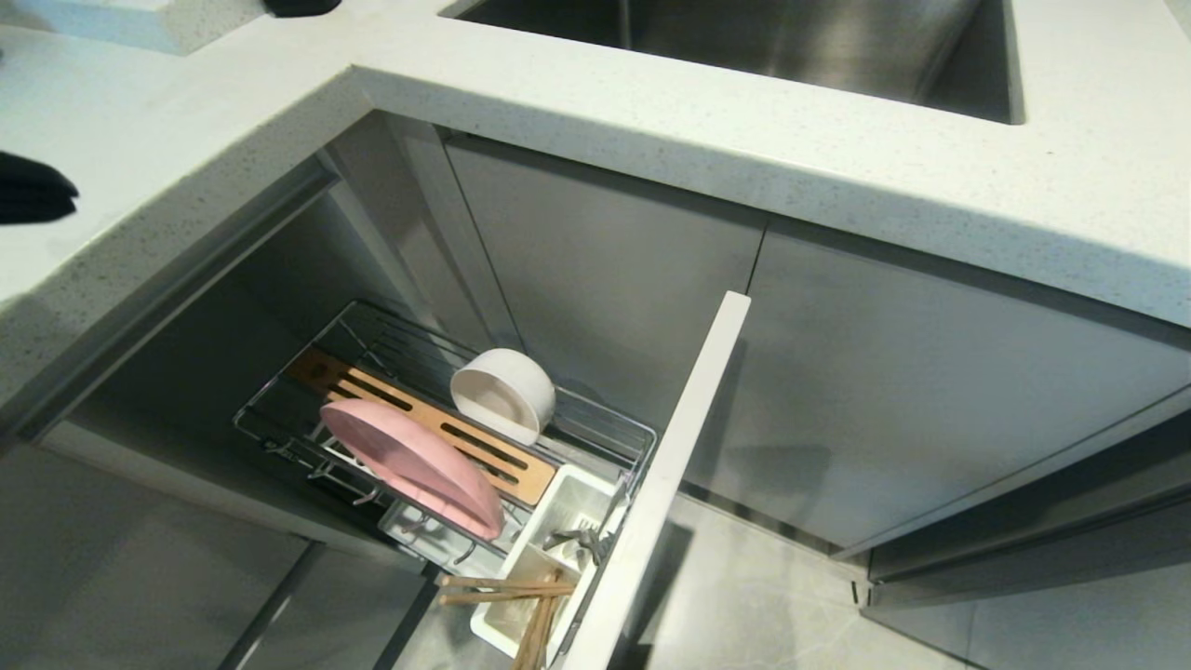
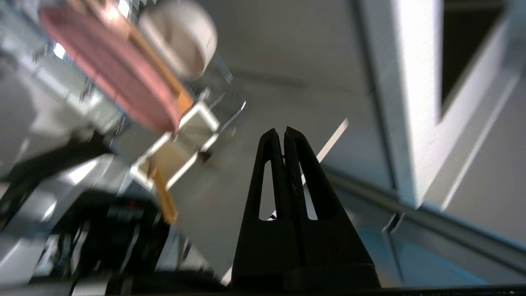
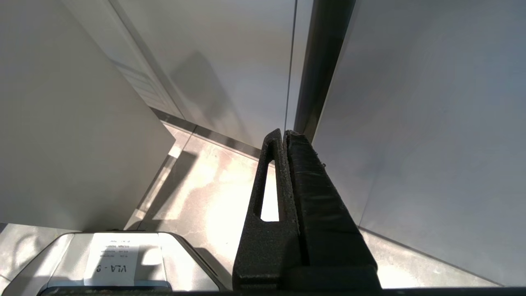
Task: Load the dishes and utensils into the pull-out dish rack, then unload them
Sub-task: Take the plate out of the cupboard
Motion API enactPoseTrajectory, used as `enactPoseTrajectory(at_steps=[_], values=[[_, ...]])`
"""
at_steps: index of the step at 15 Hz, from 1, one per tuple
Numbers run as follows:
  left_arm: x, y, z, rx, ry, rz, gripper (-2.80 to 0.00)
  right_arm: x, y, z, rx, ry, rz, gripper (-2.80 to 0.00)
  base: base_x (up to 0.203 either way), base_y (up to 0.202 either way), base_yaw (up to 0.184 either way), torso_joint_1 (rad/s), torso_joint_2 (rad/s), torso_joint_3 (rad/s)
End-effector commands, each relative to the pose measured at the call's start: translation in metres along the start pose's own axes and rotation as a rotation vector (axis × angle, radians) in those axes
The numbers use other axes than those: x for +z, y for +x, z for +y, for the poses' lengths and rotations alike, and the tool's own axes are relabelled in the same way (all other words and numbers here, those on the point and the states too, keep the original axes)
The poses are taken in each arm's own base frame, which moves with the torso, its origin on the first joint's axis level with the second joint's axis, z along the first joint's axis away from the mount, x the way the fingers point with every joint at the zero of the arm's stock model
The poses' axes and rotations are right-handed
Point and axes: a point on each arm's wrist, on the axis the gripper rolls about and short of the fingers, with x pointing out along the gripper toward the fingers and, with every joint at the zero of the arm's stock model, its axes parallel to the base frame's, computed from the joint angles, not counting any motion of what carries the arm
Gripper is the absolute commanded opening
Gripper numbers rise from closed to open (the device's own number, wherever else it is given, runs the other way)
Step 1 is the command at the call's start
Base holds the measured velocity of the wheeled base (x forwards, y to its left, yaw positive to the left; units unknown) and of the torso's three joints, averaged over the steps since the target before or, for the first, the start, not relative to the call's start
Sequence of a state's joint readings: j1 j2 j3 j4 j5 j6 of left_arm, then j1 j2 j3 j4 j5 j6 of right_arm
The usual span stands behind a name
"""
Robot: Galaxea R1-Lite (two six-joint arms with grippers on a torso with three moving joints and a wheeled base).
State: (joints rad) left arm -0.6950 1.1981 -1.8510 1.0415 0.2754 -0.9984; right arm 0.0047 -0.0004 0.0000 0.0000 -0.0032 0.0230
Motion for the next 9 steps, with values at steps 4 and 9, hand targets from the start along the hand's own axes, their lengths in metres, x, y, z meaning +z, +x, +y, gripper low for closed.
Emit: enactPoseTrajectory(at_steps=[4, 9], values=[[-0.024, 0.052, -0.011, 0.208, -0.062, 0.151, -2.8, 0.0, 0.0, 0.0, 0.0, 0.0, 0.002, -2.8, 0.0, 0.0, 0.0, 0.0, 0.0, 0.0], [-0.058, 0.094, 0.007, 0.461, -0.021, 0.221, -2.8, 0.0, 0.0, 0.0, 0.002, 0.0, 0.0, -2.8, 0.0, 0.0, 0.0, 0.0, 0.0, 0.0]])
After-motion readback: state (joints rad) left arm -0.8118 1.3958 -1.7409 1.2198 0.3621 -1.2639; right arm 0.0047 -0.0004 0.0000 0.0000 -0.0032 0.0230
